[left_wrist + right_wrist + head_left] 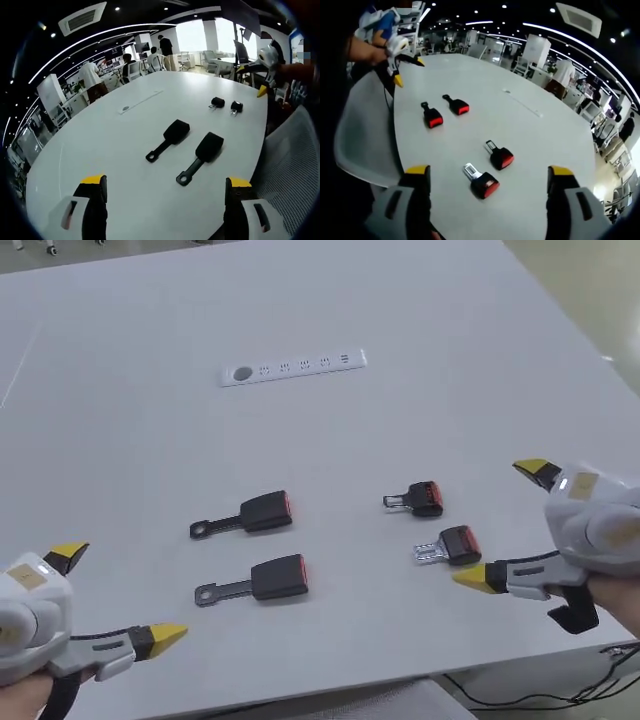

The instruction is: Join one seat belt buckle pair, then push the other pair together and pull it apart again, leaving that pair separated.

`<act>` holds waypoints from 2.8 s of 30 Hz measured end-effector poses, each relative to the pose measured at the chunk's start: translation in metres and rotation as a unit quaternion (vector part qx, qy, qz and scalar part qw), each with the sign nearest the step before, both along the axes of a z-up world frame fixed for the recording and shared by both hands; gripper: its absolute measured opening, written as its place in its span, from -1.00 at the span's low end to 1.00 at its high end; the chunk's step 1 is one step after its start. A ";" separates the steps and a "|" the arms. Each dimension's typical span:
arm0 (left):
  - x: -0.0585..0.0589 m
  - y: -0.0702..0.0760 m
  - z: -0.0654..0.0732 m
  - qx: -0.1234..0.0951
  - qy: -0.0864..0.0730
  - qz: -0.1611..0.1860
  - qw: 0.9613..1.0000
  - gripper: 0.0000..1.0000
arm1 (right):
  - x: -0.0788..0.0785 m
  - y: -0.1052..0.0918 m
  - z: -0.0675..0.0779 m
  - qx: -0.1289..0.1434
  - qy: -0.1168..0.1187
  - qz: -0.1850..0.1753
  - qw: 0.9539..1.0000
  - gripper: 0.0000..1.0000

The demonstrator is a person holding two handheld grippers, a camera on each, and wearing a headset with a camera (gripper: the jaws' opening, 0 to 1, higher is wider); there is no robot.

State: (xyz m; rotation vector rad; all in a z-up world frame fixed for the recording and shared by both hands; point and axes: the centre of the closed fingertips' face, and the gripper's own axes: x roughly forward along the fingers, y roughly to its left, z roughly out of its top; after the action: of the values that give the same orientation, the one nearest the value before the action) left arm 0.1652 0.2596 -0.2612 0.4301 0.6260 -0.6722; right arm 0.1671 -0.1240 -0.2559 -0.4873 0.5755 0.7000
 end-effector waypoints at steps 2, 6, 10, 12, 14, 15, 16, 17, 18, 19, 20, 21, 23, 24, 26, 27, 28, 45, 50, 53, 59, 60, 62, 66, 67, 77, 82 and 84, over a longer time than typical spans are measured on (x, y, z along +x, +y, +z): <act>0.000 0.002 0.000 0.005 0.002 0.006 1.000 1.00 | 0.000 0.000 0.000 -0.002 0.000 0.001 1.000 0.92; -0.001 0.005 -0.003 0.011 0.010 0.010 1.000 1.00 | 0.000 0.002 0.002 0.002 0.005 0.001 1.000 0.89; 0.001 0.006 -0.004 0.008 0.019 0.017 1.000 1.00 | -0.004 0.002 -0.001 -0.003 0.015 0.001 1.000 0.89; 0.001 0.006 -0.004 0.009 0.021 0.019 1.000 1.00 | -0.006 0.001 -0.003 -0.006 0.019 0.002 1.000 0.91; 0.000 0.004 -0.003 0.009 0.020 0.014 1.000 1.00 | -0.007 0.001 -0.003 -0.007 0.020 0.003 1.000 0.92; -0.001 0.004 -0.003 0.014 0.019 0.012 1.000 1.00 | -0.007 0.001 -0.002 -0.006 0.020 0.003 1.000 0.92; -0.003 0.004 -0.004 0.017 0.020 0.010 1.000 1.00 | -0.007 0.001 -0.002 -0.005 0.020 0.005 1.000 0.91; -0.003 0.005 -0.004 0.023 0.017 0.008 1.000 1.00 | -0.006 0.001 -0.002 -0.007 0.020 0.006 1.000 0.91; -0.004 0.005 -0.005 0.026 0.019 0.007 0.999 1.00 | -0.005 0.000 -0.002 -0.012 0.018 0.008 1.000 0.91; -0.004 0.005 -0.005 0.026 0.022 0.007 0.999 1.00 | -0.005 0.001 -0.001 -0.013 0.018 0.009 1.000 0.91; -0.002 0.010 -0.004 0.040 0.016 0.022 0.999 1.00 | -0.004 0.001 -0.001 -0.012 0.016 0.010 1.000 0.91; -0.001 0.010 -0.003 0.040 0.012 0.020 0.999 1.00 | -0.003 0.002 0.000 -0.012 0.017 0.010 1.000 0.91; -0.003 0.008 -0.004 0.027 0.028 0.029 0.999 1.00 | -0.003 0.002 0.000 -0.010 0.019 0.008 1.000 0.92; -0.002 0.009 -0.003 0.031 0.025 0.027 0.999 1.00 | -0.003 0.002 0.000 -0.009 0.019 0.008 1.000 0.91; -0.004 0.007 -0.006 0.036 0.031 0.021 0.999 1.00 | -0.003 0.005 0.000 -0.009 0.017 0.014 1.000 0.90; -0.003 0.008 -0.006 0.044 0.024 0.021 0.999 1.00 | -0.004 0.006 0.001 -0.009 0.015 0.018 1.000 0.89; -0.004 0.006 -0.006 0.043 0.028 0.016 0.999 1.00 | -0.004 0.006 0.001 -0.009 0.016 0.019 1.000 0.88; -0.009 -0.020 -0.029 0.042 0.071 -0.026 0.996 0.85 | -0.012 -0.001 -0.031 -0.019 0.086 0.016 0.996 0.58; -0.004 -0.025 -0.034 0.060 0.066 -0.041 0.995 0.91 | -0.008 -0.001 -0.035 -0.020 0.086 0.024 0.996 0.42; 0.001 -0.026 -0.035 0.065 0.068 -0.039 0.995 0.87 | -0.009 0.000 -0.039 -0.024 0.091 0.027 0.995 0.43; 0.007 -0.042 -0.044 0.071 0.074 -0.070 0.992 0.79 | -0.010 -0.001 -0.044 -0.034 0.096 0.043 0.994 0.48; 0.007 -0.049 -0.045 0.071 0.073 -0.086 0.991 0.76 | -0.009 -0.002 -0.046 -0.037 0.097 0.045 0.994 0.48; 0.017 -0.055 -0.046 0.087 0.054 -0.087 0.991 0.79 | -0.008 -0.003 -0.049 -0.042 0.101 0.054 0.993 0.48; 0.014 -0.081 -0.054 0.092 0.069 -0.159 0.981 0.57 | -0.011 0.000 -0.053 -0.055 0.117 0.104 0.986 0.22; 0.013 -0.085 -0.056 0.095 0.073 -0.173 0.978 0.47 | -0.009 0.001 -0.055 -0.057 0.117 0.112 0.985 0.16; 0.018 -0.128 -0.062 0.074 0.092 -0.240 0.963 0.03 | 0.007 -0.006 -0.066 -0.089 0.122 0.160 0.976 0.00; 0.017 -0.139 -0.069 0.078 0.099 -0.258 0.958 -0.02 | 0.007 -0.004 -0.075 -0.094 0.133 0.181 0.970 -0.06; 0.016 -0.143 -0.072 0.078 0.108 -0.269 0.954 -0.05 | 0.008 -0.003 -0.078 -0.095 0.134 0.190 0.968 -0.07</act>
State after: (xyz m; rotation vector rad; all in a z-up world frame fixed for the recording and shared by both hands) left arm 0.1812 0.1171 -0.3329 0.6924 0.7802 -1.2058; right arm 0.1746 -0.1267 -0.3335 -0.6985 0.8185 1.0924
